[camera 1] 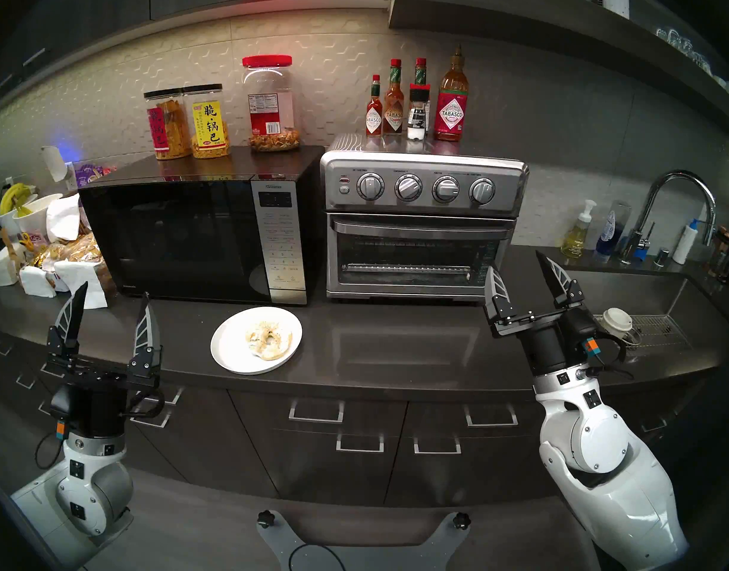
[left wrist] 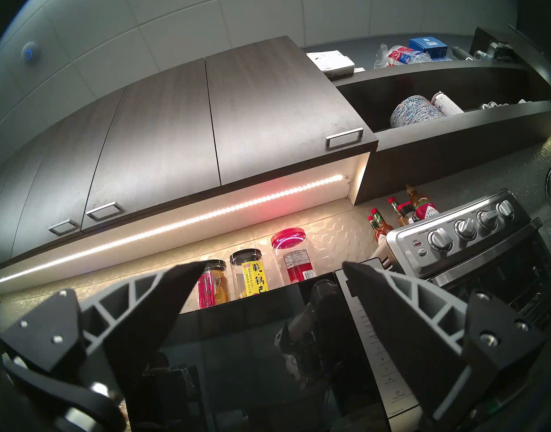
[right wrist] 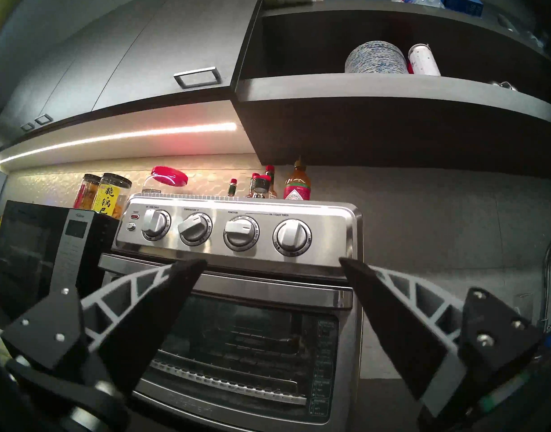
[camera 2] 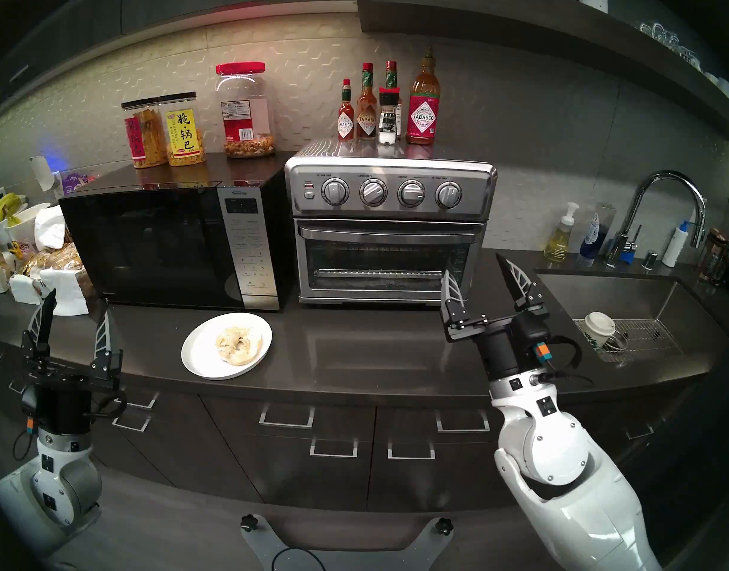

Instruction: Open the oven and place the bagel inside on the rack

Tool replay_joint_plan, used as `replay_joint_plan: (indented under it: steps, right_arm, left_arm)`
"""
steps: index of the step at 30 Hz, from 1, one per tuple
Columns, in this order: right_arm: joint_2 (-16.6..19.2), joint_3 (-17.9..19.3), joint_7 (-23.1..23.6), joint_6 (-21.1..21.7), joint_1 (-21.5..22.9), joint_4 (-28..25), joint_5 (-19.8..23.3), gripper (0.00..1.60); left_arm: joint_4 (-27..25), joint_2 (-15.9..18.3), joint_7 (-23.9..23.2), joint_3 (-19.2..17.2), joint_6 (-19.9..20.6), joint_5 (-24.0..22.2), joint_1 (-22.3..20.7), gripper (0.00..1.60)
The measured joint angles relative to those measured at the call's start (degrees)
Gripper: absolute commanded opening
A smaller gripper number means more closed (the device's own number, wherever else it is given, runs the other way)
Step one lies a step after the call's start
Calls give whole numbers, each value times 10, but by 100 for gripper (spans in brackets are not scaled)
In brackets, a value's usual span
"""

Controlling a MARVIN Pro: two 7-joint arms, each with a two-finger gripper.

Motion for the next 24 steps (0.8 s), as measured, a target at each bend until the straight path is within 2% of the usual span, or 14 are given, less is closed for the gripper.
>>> replay_joint_plan:
  steps: [3, 18, 24]
  right_arm:
    - [-5, -6, 2, 6, 17, 6, -2, 160]
    - [-16, -9, 0, 6, 43, 19, -9, 160]
    - [-27, -23, 13, 45, 73, 48, -39, 160]
  left_arm:
    - [0, 0, 0, 0, 0, 0, 0, 160]
    - [0, 0, 0, 0, 0, 0, 0, 160]
    - [0, 0, 0, 0, 0, 0, 0, 160]
